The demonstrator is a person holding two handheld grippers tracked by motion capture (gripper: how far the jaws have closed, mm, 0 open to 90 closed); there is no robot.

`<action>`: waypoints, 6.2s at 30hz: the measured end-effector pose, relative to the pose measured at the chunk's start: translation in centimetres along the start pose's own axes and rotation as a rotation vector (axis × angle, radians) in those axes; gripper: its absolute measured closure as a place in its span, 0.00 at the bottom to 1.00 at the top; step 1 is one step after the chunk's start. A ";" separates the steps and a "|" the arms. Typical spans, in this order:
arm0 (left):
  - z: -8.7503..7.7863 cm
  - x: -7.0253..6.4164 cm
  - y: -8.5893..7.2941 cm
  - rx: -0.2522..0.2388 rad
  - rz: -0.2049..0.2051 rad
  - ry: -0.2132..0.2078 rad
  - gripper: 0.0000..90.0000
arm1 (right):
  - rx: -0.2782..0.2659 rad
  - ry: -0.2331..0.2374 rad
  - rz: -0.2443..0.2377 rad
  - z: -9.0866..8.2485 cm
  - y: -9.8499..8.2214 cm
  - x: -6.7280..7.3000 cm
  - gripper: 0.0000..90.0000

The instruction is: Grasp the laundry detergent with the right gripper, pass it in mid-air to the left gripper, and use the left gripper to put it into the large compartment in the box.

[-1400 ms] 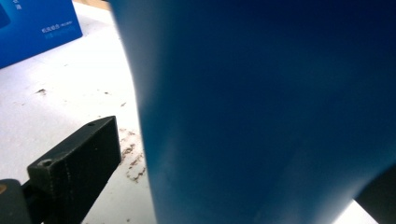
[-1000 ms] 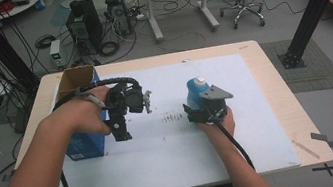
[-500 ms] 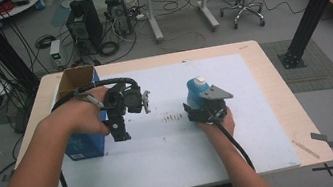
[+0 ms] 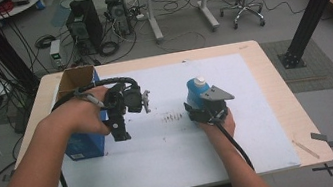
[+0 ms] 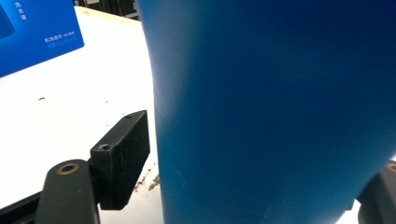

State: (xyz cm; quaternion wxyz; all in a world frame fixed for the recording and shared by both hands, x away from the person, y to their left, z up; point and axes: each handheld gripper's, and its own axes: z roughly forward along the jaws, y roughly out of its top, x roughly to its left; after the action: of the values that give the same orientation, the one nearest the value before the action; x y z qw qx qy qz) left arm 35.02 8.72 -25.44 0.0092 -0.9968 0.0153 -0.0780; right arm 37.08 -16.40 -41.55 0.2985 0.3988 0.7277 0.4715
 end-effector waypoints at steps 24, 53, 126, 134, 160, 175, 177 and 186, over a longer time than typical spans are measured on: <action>0.2 0.1 0.3 0.008 0.001 -0.001 0.00 | -0.006 -0.022 -0.005 -0.3 -0.2 -0.1 0.46; -0.9 0.1 0.8 0.003 0.001 0.009 0.01 | 0.032 0.415 -0.129 -2.7 3.1 -3.9 0.52; 0.3 -2.0 4.6 -0.060 0.050 -0.088 0.00 | -0.066 1.036 -0.400 0.7 4.0 9.0 0.52; 0.4 -2.1 4.7 -0.054 0.047 -0.080 0.01 | -0.082 1.037 -0.409 0.9 4.1 9.3 0.52; 0.6 -2.1 4.3 -0.034 0.035 -0.073 0.20 | -0.061 1.040 -0.400 0.9 4.3 9.5 0.52; 0.4 -2.3 4.4 -0.032 0.033 -0.071 0.31 | -0.071 1.036 -0.413 1.0 4.3 9.7 0.52; 0.4 -2.4 4.4 -0.029 0.036 -0.074 0.31 | -0.066 1.040 -0.403 1.0 4.3 9.7 0.52; 0.5 -2.5 4.3 -0.025 0.025 -0.064 0.41 | -0.066 1.038 -0.402 1.0 4.4 9.7 0.52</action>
State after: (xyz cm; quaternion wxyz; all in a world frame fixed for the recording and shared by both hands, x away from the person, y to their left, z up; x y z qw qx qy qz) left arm 32.50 4.55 -26.39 -0.0020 -0.9985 0.0284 -0.0459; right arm 34.31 -6.50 -38.43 -0.0028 -0.0421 0.8257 0.5625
